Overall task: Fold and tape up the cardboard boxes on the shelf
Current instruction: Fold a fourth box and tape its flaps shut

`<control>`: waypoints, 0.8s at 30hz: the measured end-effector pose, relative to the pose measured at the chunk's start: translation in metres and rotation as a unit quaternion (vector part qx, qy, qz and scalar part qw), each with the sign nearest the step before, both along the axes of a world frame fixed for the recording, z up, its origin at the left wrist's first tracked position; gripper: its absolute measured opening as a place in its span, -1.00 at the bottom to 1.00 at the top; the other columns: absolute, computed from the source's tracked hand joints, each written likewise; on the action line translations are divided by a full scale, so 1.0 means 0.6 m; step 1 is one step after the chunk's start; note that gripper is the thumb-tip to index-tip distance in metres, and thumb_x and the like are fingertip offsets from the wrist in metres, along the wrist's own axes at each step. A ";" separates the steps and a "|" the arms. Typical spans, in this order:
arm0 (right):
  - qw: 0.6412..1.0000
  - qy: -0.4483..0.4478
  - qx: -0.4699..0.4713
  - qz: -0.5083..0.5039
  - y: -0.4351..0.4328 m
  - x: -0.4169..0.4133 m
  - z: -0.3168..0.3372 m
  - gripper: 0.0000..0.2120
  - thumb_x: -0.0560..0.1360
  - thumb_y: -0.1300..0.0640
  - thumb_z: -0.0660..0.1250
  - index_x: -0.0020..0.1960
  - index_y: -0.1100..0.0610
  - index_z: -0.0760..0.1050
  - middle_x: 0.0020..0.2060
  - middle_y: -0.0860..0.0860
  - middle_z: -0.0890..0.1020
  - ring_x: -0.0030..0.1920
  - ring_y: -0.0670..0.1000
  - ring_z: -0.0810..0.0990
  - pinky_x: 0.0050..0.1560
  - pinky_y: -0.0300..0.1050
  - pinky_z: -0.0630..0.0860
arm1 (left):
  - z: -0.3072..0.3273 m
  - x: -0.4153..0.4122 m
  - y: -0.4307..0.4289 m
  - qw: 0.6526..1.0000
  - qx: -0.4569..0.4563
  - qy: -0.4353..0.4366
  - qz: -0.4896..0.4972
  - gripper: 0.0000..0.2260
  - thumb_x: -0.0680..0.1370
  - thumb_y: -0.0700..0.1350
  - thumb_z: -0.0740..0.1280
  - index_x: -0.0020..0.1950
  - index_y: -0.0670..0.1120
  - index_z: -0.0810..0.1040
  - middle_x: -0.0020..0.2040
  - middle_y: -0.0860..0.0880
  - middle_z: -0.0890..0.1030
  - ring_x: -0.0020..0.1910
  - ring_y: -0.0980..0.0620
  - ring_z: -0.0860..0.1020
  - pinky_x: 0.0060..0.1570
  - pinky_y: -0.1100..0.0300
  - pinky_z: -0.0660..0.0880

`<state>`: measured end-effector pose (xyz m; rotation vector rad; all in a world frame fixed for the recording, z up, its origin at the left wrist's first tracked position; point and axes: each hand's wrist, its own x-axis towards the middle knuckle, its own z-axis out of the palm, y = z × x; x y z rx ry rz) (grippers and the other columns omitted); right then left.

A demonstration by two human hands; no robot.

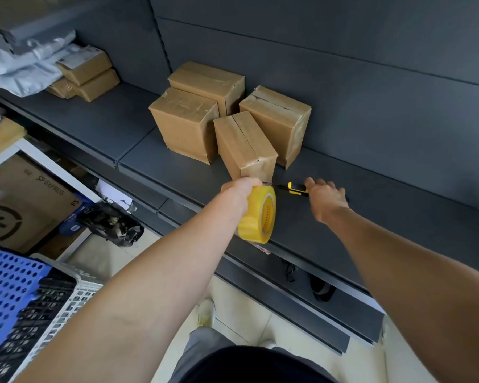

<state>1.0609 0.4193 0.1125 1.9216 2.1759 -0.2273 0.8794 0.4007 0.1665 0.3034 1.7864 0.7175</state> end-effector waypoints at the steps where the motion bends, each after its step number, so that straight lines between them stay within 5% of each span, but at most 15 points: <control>1: 1.000 -0.011 -0.008 -0.007 0.000 0.002 -0.001 -0.38 0.36 0.47 0.31 0.35 0.15 0.24 0.18 0.15 0.44 0.21 0.19 0.38 0.19 0.12 0.36 | -0.001 0.001 -0.001 1.000 -0.003 0.002 -0.012 -0.39 0.32 -0.03 0.55 0.30 -0.15 0.44 0.16 -0.16 0.53 0.11 -0.19 0.51 0.18 -0.08 0.45; 8: 0.988 -0.059 -0.094 -0.110 -0.003 0.041 -0.020 -0.44 0.42 0.38 0.28 0.39 0.22 0.25 0.26 0.21 0.37 0.29 0.23 0.29 0.32 0.18 0.27 | -0.004 0.019 -0.006 0.994 -0.009 -0.034 -0.103 -0.60 0.38 -0.06 0.51 0.12 -0.12 0.45 0.01 -0.15 0.56 0.01 -0.17 0.56 0.09 -0.08 0.51; 12: 0.987 -0.031 -0.080 -0.139 -0.003 0.051 -0.022 -0.45 0.42 0.34 0.30 0.37 0.23 0.24 0.28 0.21 0.37 0.32 0.24 0.30 0.37 0.15 0.24 | -0.006 0.037 -0.001 0.986 0.029 -0.048 -0.154 -0.89 0.50 -0.14 0.40 -0.01 -0.02 0.56 0.00 -0.12 0.57 -0.07 -0.09 0.56 -0.02 -0.01 0.55; 17: 0.988 0.068 0.002 -0.141 0.001 0.044 0.002 -0.62 0.54 0.17 0.22 0.34 0.22 0.32 0.27 0.21 0.39 0.31 0.23 0.31 0.29 0.10 0.30 | -0.007 0.056 0.002 0.980 0.048 -0.048 -0.185 -0.96 0.55 -0.16 0.35 -0.04 -0.03 0.54 -0.10 -0.08 0.54 -0.16 -0.03 0.53 -0.24 0.10 0.53; 19: 0.957 0.220 -0.003 -0.189 0.010 0.037 0.028 -0.75 0.58 0.17 0.16 0.19 0.24 0.46 0.16 0.24 0.53 0.14 0.21 0.49 0.07 0.00 0.44 | -0.007 0.065 0.005 0.980 0.051 -0.046 -0.188 -0.95 0.55 -0.17 0.34 -0.09 -0.03 0.52 -0.11 -0.08 0.53 -0.17 -0.03 0.53 -0.25 0.11 0.52; 21: 0.888 0.369 -0.053 -0.268 0.014 0.032 0.053 -0.79 0.59 0.16 0.13 0.00 0.24 0.50 0.03 0.26 0.62 -0.19 0.14 0.58 -0.23 -0.10 0.47 | -0.005 0.074 0.010 0.978 0.060 -0.040 -0.195 -0.96 0.56 -0.17 0.33 -0.06 -0.05 0.51 -0.08 -0.10 0.54 -0.14 -0.05 0.54 -0.19 0.06 0.54; 24: 0.822 0.419 -0.170 -0.346 0.000 0.039 0.083 -0.65 0.60 -0.05 0.13 -0.07 0.22 0.50 -0.20 0.19 0.66 -0.40 0.05 0.55 -0.41 -0.18 0.41 | -0.001 0.092 0.016 0.973 0.085 -0.036 -0.210 -0.96 0.58 -0.18 0.30 -0.01 -0.06 0.47 0.08 -0.16 0.52 0.06 -0.13 0.52 0.14 -0.09 0.50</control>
